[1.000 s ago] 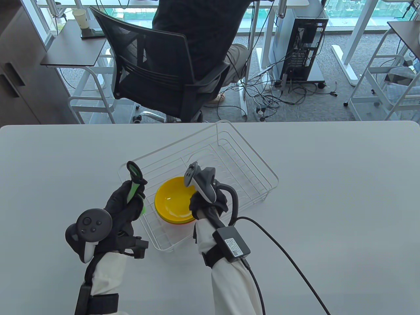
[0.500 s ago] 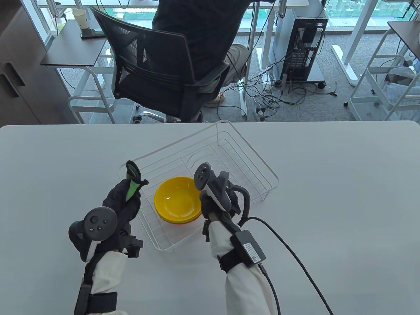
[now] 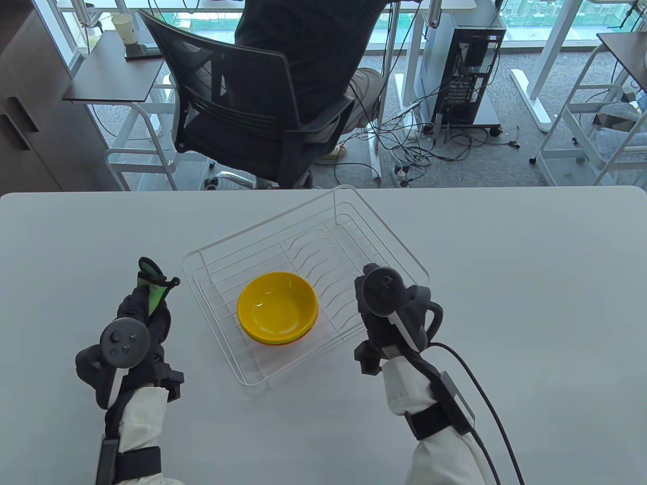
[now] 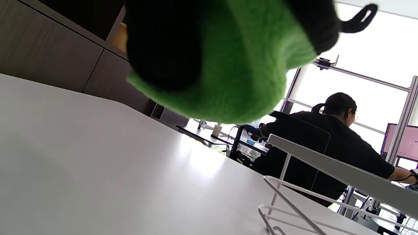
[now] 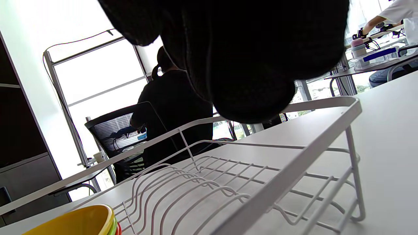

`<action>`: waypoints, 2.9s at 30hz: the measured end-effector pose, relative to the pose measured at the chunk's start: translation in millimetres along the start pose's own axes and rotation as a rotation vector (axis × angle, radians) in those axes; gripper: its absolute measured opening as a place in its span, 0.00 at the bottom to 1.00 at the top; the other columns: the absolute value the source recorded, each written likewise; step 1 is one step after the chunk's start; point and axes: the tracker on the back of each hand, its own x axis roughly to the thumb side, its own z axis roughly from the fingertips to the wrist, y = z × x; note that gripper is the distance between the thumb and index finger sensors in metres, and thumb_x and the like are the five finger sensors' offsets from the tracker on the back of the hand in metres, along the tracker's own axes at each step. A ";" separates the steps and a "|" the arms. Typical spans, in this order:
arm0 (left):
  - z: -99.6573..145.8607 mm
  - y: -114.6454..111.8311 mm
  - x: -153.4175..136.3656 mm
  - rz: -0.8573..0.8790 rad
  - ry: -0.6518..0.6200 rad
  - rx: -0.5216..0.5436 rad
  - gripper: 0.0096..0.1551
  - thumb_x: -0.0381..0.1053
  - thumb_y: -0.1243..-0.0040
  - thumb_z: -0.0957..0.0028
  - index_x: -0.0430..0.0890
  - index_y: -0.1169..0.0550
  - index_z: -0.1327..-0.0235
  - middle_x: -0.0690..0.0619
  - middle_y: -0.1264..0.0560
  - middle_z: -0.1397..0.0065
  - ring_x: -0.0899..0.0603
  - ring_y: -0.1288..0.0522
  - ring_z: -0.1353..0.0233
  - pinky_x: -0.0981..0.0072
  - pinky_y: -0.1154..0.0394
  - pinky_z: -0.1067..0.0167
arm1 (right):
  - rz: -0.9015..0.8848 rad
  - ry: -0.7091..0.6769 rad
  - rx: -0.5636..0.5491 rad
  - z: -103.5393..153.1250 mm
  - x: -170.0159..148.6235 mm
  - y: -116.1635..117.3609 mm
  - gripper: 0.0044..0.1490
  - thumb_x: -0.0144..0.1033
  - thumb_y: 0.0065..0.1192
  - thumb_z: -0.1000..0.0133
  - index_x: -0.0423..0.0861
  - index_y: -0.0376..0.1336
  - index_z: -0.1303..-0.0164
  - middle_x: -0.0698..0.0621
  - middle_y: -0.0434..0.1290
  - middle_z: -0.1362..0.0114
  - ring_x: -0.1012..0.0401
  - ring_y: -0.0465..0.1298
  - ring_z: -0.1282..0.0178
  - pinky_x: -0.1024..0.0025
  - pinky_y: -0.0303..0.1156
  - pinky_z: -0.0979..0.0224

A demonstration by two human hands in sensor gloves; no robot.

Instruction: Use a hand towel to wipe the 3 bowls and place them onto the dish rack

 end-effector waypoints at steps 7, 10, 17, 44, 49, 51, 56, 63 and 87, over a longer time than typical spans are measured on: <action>-0.2 -25.4 -19.2 -0.105 0.073 -0.104 0.35 0.45 0.36 0.43 0.40 0.31 0.22 0.31 0.28 0.23 0.29 0.24 0.32 0.56 0.16 0.46 | -0.034 0.058 -0.002 3.4 -34.1 -9.0 0.31 0.42 0.63 0.45 0.37 0.70 0.37 0.38 0.81 0.46 0.53 0.87 0.62 0.62 0.82 0.60; 0.1 -36.7 -26.5 -0.123 0.103 -0.201 0.37 0.45 0.38 0.42 0.38 0.34 0.20 0.27 0.35 0.20 0.24 0.30 0.28 0.47 0.20 0.42 | -0.055 0.087 0.002 3.1 -44.3 -8.6 0.31 0.42 0.63 0.45 0.37 0.70 0.37 0.38 0.81 0.46 0.53 0.87 0.62 0.62 0.82 0.60; 4.6 -60.8 -44.7 -0.114 0.181 -0.432 0.40 0.47 0.41 0.40 0.34 0.39 0.18 0.23 0.42 0.18 0.20 0.37 0.24 0.38 0.26 0.38 | -0.050 0.110 0.042 3.4 -54.0 -1.5 0.31 0.42 0.63 0.45 0.37 0.70 0.37 0.38 0.80 0.46 0.53 0.87 0.62 0.62 0.82 0.60; 29.8 -11.9 78.5 -0.097 -0.444 -0.132 0.43 0.55 0.46 0.39 0.38 0.44 0.15 0.28 0.40 0.16 0.20 0.37 0.23 0.34 0.30 0.34 | 0.141 -0.083 -0.123 20.8 -38.8 -2.1 0.40 0.48 0.59 0.44 0.44 0.58 0.23 0.39 0.65 0.23 0.40 0.65 0.21 0.43 0.62 0.23; 38.0 -22.6 91.5 -0.175 -0.518 -0.189 0.48 0.59 0.49 0.39 0.38 0.49 0.14 0.26 0.50 0.14 0.18 0.51 0.19 0.25 0.43 0.30 | 0.230 -0.163 -0.132 24.5 -35.9 3.3 0.45 0.53 0.57 0.45 0.48 0.53 0.19 0.41 0.58 0.17 0.40 0.55 0.16 0.42 0.52 0.20; 40.1 -25.8 94.0 -0.216 -0.540 -0.203 0.49 0.61 0.50 0.39 0.39 0.50 0.14 0.27 0.53 0.13 0.18 0.56 0.19 0.23 0.48 0.30 | 0.270 -0.192 -0.125 26.7 -35.1 6.9 0.46 0.55 0.57 0.45 0.49 0.51 0.18 0.41 0.55 0.16 0.41 0.50 0.14 0.42 0.46 0.19; 42.7 -32.1 96.8 -0.268 -0.569 -0.243 0.51 0.65 0.52 0.39 0.40 0.53 0.14 0.28 0.58 0.13 0.20 0.63 0.18 0.21 0.53 0.30 | 0.409 -0.247 -0.106 30.5 -35.5 17.6 0.48 0.60 0.53 0.46 0.52 0.48 0.17 0.42 0.49 0.14 0.42 0.41 0.13 0.40 0.38 0.19; 43.1 -34.6 99.4 -0.292 -0.581 -0.264 0.53 0.67 0.55 0.39 0.40 0.57 0.15 0.29 0.62 0.13 0.22 0.69 0.19 0.20 0.59 0.31 | 0.542 -0.288 -0.087 30.9 -38.3 27.2 0.53 0.67 0.46 0.48 0.54 0.43 0.15 0.43 0.40 0.12 0.40 0.29 0.16 0.39 0.27 0.22; 39.6 -44.2 91.0 -0.378 -0.567 -0.296 0.52 0.68 0.57 0.40 0.43 0.59 0.15 0.33 0.65 0.13 0.27 0.76 0.19 0.22 0.64 0.31 | 0.565 -0.266 -0.063 32.5 -36.8 30.9 0.48 0.64 0.48 0.48 0.55 0.49 0.17 0.43 0.41 0.13 0.40 0.31 0.16 0.39 0.29 0.22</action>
